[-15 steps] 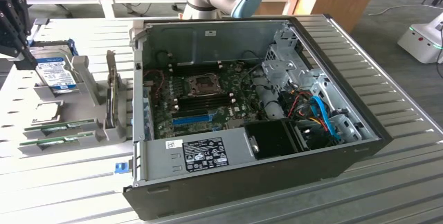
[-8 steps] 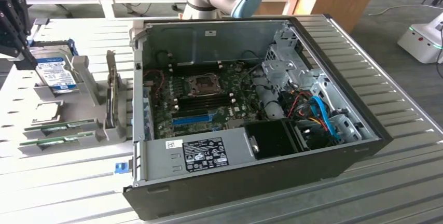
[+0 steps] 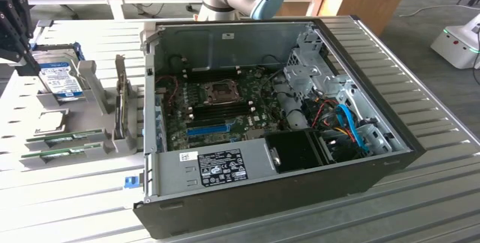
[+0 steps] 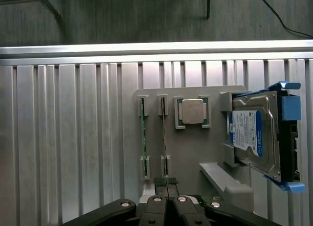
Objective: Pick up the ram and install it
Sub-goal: 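Pick up the ram and move it above insertion slot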
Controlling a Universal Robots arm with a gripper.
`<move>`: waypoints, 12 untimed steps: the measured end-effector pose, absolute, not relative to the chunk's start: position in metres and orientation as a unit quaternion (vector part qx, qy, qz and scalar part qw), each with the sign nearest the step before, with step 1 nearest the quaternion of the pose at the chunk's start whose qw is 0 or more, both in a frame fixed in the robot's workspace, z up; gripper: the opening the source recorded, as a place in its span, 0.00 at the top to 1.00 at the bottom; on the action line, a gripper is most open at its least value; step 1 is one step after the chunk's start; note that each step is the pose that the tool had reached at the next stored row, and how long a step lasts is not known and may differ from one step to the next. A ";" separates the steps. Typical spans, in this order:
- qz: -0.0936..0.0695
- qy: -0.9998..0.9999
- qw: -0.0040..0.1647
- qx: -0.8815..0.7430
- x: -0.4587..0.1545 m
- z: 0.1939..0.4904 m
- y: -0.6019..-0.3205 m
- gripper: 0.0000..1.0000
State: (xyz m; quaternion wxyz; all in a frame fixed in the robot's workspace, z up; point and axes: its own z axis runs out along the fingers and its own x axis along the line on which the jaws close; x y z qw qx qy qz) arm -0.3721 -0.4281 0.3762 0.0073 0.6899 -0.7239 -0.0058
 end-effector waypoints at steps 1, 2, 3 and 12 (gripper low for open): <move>-0.006 -0.723 0.007 0.691 -0.372 0.376 -0.428 0.89; -0.006 -0.722 0.007 0.691 -0.372 0.376 -0.428 0.89; -0.006 -0.722 0.007 0.692 -0.372 0.376 -0.428 0.89; -0.006 -0.722 0.007 0.692 -0.372 0.376 -0.428 0.89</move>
